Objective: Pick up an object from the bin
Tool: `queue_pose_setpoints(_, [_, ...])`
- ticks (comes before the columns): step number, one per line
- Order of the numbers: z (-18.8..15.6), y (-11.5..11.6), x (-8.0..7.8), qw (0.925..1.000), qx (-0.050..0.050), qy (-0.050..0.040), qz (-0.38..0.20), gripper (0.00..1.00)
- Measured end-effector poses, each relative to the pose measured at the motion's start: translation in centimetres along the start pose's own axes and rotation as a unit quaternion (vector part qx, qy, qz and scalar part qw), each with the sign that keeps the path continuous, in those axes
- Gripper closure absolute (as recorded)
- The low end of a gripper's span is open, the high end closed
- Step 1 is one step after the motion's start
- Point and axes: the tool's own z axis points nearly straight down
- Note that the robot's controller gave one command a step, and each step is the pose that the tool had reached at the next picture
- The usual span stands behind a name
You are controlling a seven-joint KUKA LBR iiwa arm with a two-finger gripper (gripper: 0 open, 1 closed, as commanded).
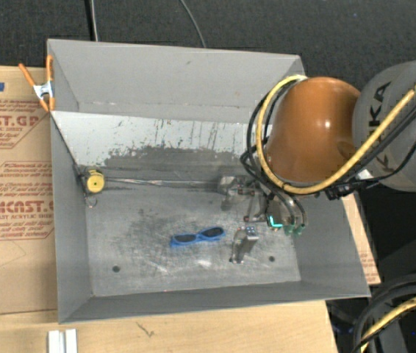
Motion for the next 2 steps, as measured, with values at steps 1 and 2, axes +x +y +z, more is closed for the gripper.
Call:
queue_pose_setpoints(1, [12.8,-5.8,-1.7,0.9898,0.000,-0.0003,0.142,0.00])
queue_pose_setpoints(2, [14.9,-0.3,-4.2,0.9961,0.000,-0.0071,0.088,0.00])
